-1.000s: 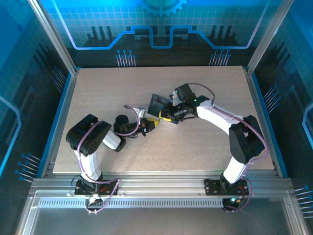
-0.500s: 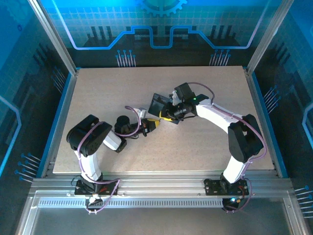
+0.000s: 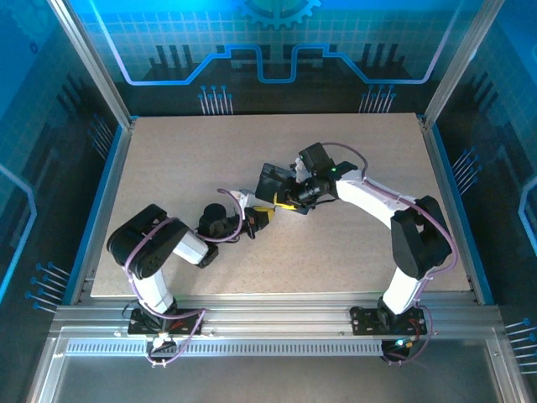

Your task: Unlock the padlock with the key

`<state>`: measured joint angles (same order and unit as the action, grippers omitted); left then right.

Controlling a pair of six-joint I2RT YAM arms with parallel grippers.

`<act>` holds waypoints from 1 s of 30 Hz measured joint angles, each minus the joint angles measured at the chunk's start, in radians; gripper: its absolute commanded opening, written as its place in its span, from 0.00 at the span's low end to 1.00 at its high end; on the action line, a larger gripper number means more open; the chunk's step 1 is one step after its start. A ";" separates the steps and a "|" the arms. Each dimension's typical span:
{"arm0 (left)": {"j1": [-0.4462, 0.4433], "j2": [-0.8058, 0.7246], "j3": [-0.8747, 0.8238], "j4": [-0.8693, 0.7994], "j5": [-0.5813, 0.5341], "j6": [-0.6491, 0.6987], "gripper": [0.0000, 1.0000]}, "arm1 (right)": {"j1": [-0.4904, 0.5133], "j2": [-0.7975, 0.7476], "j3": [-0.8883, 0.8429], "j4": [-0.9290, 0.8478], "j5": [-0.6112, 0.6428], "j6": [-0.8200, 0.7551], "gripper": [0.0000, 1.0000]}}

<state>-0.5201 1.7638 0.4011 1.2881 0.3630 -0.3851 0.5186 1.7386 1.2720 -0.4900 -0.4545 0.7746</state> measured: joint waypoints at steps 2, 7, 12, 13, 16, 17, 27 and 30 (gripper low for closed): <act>0.005 -0.001 0.003 -0.004 0.012 -0.008 0.00 | 0.000 0.001 0.000 -0.001 -0.003 -0.010 0.00; 0.042 0.004 0.023 -0.002 0.104 -0.086 0.00 | -0.003 0.001 0.018 -0.019 -0.011 -0.030 0.00; 0.075 0.004 0.035 0.003 0.186 -0.142 0.00 | -0.012 0.001 0.024 -0.017 -0.044 -0.036 0.00; 0.079 0.004 0.036 0.003 0.200 -0.150 0.00 | -0.015 0.001 0.024 -0.018 -0.053 -0.035 0.00; 0.086 0.004 0.036 0.009 0.224 -0.168 0.00 | -0.020 0.001 0.024 -0.019 -0.073 -0.035 0.00; 0.087 0.004 0.036 0.011 0.228 -0.169 0.00 | -0.022 0.001 0.024 -0.019 -0.078 -0.035 0.00; 0.087 0.011 0.036 0.029 0.230 -0.167 0.00 | -0.029 0.000 0.024 -0.018 -0.095 -0.031 0.00; 0.087 0.017 0.036 0.035 0.230 -0.167 0.00 | -0.029 0.000 0.023 -0.018 -0.097 -0.027 0.00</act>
<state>-0.4328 1.7805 0.4370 1.3235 0.5926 -0.5518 0.4892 1.7382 1.2945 -0.5076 -0.5510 0.7471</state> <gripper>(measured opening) 0.045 0.186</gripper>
